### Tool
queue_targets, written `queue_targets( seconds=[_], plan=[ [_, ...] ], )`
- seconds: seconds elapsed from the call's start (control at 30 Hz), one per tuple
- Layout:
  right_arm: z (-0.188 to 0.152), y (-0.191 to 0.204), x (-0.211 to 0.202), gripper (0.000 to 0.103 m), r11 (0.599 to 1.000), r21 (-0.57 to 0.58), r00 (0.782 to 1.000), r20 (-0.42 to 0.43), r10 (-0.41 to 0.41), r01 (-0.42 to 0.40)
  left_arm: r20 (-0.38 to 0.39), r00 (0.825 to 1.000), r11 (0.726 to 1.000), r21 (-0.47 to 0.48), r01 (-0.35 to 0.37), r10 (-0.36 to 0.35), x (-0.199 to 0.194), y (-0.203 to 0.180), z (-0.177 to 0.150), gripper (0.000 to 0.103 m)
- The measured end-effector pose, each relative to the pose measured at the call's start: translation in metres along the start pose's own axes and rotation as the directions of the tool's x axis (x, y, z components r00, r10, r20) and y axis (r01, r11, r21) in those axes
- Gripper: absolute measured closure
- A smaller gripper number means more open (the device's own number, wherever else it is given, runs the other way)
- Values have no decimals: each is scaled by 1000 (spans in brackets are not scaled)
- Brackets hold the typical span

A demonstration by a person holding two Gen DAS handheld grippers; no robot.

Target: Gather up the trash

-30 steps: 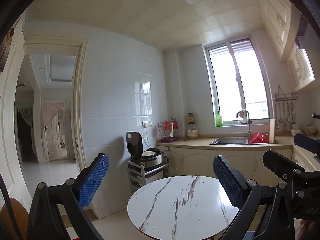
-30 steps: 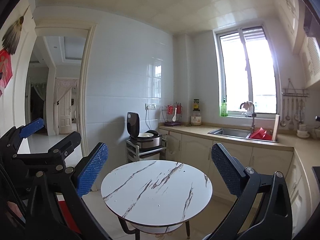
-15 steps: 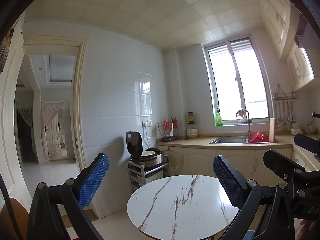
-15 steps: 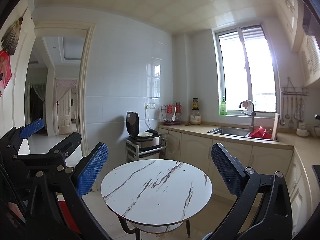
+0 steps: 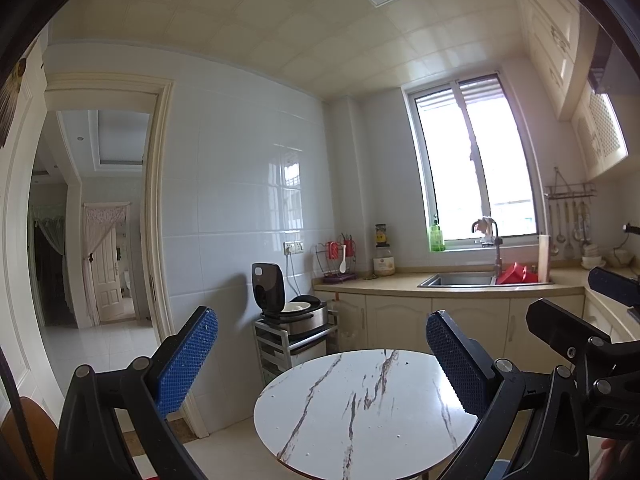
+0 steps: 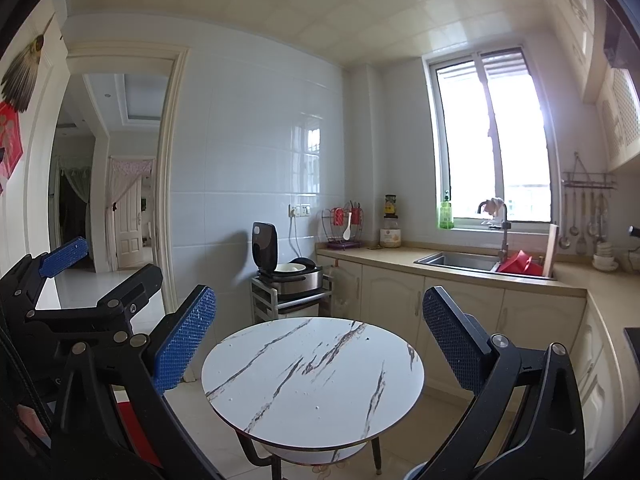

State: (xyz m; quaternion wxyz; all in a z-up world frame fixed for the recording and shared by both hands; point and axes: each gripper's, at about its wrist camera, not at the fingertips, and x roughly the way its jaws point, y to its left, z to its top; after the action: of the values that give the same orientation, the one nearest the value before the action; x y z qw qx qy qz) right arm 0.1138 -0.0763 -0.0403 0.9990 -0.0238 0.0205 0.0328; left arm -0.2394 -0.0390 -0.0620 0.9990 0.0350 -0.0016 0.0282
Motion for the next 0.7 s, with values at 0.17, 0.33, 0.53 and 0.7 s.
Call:
queue_targets(
  seconds=[0.17,0.33,0.53,0.7],
  plan=[
    [0,1,0,0,1000,2,1000,-1,0,0,3,1000,1000,4,7,-7,6,9,-3,1],
    [-1,1,-1,0,1000,4,1000,-1,0,0,7,1000,1000,5,13,-13,11,19,-3,1],
    [-4,3,-1,0,1000,6,1000,1,-3,3,10,1000,1000,2,21,-21,14,28,-3,1],
    [-4,3,-2,0,1000,7,1000,0,-2,2,10,1000,1000,5,23,-23,14,33,-5,1]
  ],
)
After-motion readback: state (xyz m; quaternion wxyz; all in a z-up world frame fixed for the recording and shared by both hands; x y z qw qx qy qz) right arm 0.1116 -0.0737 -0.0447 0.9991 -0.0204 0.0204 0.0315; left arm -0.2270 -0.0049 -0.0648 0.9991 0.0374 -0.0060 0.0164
